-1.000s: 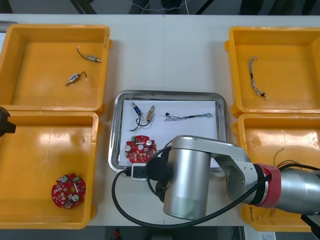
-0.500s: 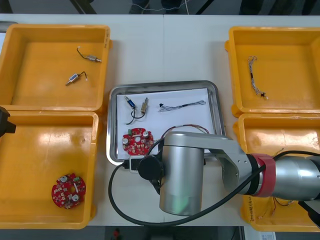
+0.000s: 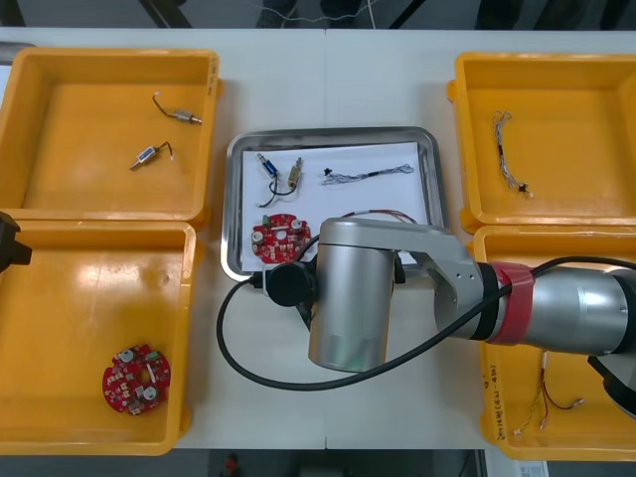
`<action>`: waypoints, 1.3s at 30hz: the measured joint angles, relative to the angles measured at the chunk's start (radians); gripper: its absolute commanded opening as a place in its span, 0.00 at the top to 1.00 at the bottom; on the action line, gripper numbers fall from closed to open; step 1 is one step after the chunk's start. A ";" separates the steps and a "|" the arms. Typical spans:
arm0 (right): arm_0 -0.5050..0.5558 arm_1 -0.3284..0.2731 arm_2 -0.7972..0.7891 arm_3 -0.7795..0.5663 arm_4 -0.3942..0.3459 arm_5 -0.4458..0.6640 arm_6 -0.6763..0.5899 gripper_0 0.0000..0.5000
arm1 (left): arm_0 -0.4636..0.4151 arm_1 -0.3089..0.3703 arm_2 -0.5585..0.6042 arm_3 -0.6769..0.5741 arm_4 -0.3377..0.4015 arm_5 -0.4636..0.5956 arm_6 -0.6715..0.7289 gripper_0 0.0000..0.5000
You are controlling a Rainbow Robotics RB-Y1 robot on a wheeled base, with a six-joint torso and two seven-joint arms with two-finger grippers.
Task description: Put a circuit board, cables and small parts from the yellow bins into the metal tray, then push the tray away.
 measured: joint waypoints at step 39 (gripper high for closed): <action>-0.228 0.034 -0.001 0.383 -0.010 -0.279 0.000 1.00 | 0.000 0.000 0.000 -0.001 0.000 0.000 0.000 0.00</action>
